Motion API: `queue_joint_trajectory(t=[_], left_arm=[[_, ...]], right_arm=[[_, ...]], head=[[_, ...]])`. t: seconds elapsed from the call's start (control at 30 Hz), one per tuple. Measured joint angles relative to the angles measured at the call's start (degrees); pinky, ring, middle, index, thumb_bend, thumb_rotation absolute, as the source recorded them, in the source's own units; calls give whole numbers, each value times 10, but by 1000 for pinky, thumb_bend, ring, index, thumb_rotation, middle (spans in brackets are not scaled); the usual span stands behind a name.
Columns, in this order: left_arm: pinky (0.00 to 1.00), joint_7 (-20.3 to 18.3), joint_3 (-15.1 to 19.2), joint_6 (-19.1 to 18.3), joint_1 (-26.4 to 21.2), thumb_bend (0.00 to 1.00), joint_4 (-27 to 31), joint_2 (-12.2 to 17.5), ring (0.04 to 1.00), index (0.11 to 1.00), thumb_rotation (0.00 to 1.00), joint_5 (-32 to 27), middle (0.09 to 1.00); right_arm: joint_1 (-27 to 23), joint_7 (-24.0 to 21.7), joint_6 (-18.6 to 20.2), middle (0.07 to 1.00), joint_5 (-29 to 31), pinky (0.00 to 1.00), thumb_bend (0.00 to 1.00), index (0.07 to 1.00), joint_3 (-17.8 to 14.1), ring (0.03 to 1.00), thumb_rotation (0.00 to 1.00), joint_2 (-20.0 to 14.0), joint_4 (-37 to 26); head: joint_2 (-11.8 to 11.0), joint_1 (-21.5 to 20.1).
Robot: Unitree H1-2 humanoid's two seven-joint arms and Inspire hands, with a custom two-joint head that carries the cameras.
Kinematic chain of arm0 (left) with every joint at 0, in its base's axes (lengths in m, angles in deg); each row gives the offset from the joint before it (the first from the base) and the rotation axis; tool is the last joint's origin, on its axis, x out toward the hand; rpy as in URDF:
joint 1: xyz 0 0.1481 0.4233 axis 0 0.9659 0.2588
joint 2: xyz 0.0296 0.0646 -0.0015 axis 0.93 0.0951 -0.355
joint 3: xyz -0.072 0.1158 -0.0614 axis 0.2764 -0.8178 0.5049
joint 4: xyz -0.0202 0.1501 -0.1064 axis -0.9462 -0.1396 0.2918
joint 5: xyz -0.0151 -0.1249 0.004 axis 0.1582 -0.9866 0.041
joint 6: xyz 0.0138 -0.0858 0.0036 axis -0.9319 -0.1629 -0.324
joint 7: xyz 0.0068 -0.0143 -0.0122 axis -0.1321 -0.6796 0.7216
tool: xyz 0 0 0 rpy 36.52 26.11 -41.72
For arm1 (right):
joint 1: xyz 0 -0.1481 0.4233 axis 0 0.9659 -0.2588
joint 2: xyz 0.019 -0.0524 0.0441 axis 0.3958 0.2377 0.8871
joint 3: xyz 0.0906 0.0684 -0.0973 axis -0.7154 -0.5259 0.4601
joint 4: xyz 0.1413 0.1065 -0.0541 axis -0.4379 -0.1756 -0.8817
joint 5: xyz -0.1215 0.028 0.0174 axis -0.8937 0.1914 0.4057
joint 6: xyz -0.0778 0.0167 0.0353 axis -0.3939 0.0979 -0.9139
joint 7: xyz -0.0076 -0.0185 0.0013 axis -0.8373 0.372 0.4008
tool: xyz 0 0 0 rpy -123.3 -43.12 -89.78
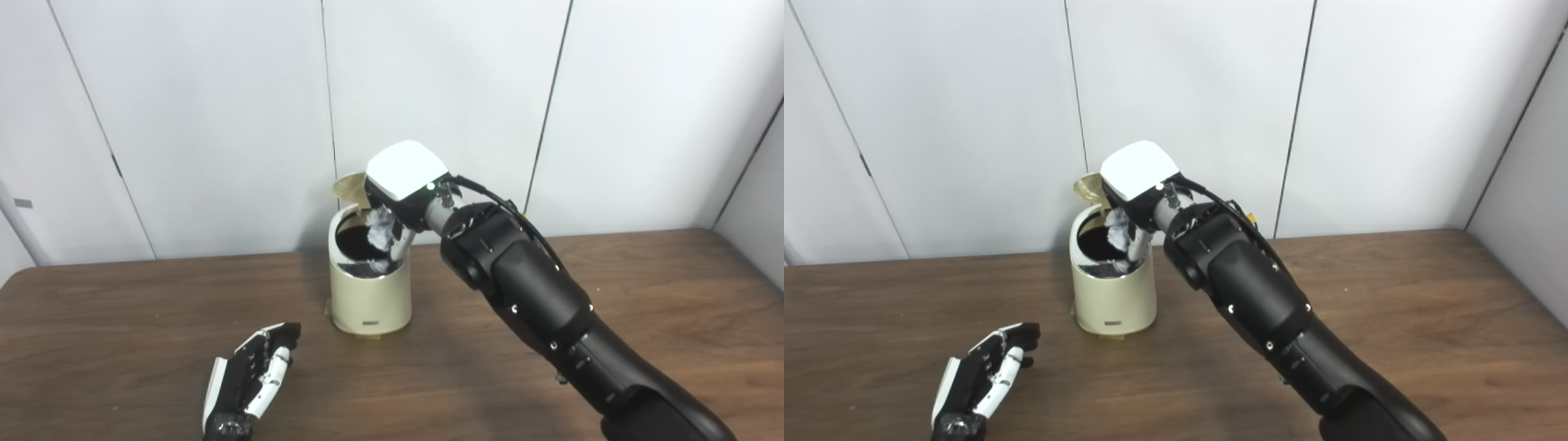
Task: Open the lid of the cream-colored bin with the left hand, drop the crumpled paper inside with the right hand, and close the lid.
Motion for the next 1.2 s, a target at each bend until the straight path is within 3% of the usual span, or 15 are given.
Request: queue_joint_trajectory(t=[0.53,0.63,0.7,0.8,0.83,0.9,1.1,1.2], left_arm=[[705,0,-2,0,0,210,-1,1,764,737,545,1,753],[711,0,-3,0,0,207,-2,1,768,739,549,1,756],[710,0,-3,0,-1,203,-2,1,767,737,547,0,754],[708,0,-3,0,-1,206,-4,1,766,736,547,0,753],[705,0,-3,0,-1,208,-5,1,765,736,548,0,752],[703,0,-3,0,-1,211,-5,1,764,736,551,1,752],[696,0,-3,0,-1,204,-5,3,759,732,552,1,748],[699,0,-3,0,-1,203,-5,3,762,733,552,1,749]], right_arm=[[0,0,0,492,-10,240,1000,629,0,345,405,2,-1],[0,0,0,462,-10,231,1000,604,0,329,392,2,-1],[0,1,-1,426,-8,214,1000,554,-1,306,334,2,-3],[1,27,-6,385,6,196,935,532,-4,280,199,1,-4],[1,35,-9,435,10,166,697,503,-4,242,81,0,-6],[3,53,-17,460,17,141,574,486,-4,208,21,-1,-6],[15,100,-26,469,31,99,531,475,-8,155,0,-2,-6],[20,115,-25,394,36,107,523,487,-17,173,0,-2,-15]], head=[[0,0],[0,0],[0,-1],[0,-1],[0,-1],[0,-1],[2,-1],[1,-1]])
